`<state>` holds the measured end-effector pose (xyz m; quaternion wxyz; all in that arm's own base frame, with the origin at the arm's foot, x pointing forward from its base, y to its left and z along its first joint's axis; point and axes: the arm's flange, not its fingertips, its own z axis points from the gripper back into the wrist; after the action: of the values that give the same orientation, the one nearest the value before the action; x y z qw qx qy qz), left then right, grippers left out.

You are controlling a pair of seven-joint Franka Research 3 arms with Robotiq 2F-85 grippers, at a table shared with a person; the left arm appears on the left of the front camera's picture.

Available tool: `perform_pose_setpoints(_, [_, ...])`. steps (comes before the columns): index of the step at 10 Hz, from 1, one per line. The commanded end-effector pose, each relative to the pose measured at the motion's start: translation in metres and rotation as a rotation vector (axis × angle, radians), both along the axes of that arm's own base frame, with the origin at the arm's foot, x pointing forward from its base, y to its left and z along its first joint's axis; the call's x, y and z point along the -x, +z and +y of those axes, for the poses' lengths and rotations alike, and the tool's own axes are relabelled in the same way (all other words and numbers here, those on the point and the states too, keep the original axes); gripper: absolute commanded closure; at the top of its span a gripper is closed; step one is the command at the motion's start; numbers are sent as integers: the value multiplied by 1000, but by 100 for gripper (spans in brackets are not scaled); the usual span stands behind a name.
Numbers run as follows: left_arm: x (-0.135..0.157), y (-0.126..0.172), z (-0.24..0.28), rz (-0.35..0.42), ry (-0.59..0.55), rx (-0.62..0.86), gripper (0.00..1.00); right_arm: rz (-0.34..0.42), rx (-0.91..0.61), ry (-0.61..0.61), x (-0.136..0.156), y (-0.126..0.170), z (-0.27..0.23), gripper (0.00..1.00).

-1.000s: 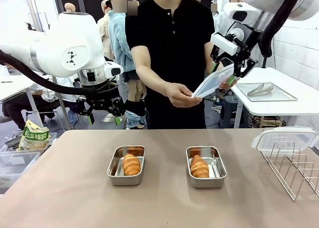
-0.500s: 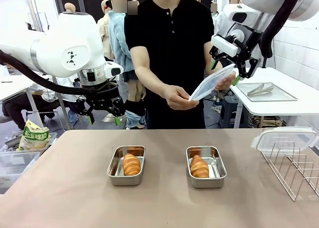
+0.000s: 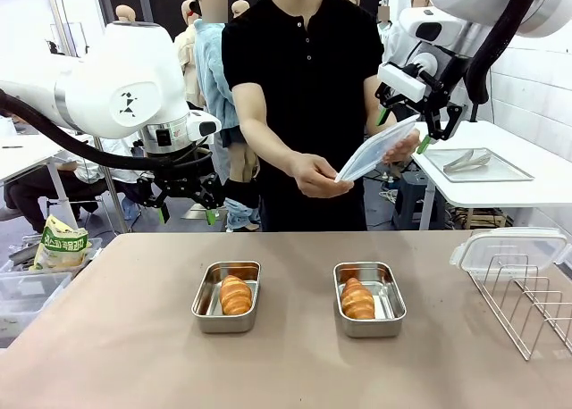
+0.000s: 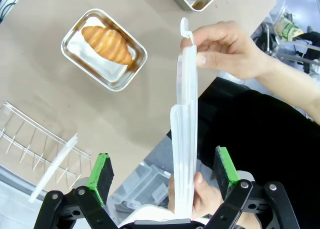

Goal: Place the bread in airtight containers.
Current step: Pick up one Airtight Container lid and hand it to the human.

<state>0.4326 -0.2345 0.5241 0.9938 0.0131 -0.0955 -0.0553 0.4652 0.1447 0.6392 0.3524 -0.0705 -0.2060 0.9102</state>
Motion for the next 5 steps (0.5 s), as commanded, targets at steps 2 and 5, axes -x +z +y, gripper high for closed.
perform_pose_setpoints(2, [1, 2, 2, -1, 1, 2, 0, -2, -14, 0, -1, 0, -1, 0])
perform_pose_setpoints(5, [1, 2, 2, -1, 1, 2, 0, -2, -14, 0, -1, 0, -1, 0])
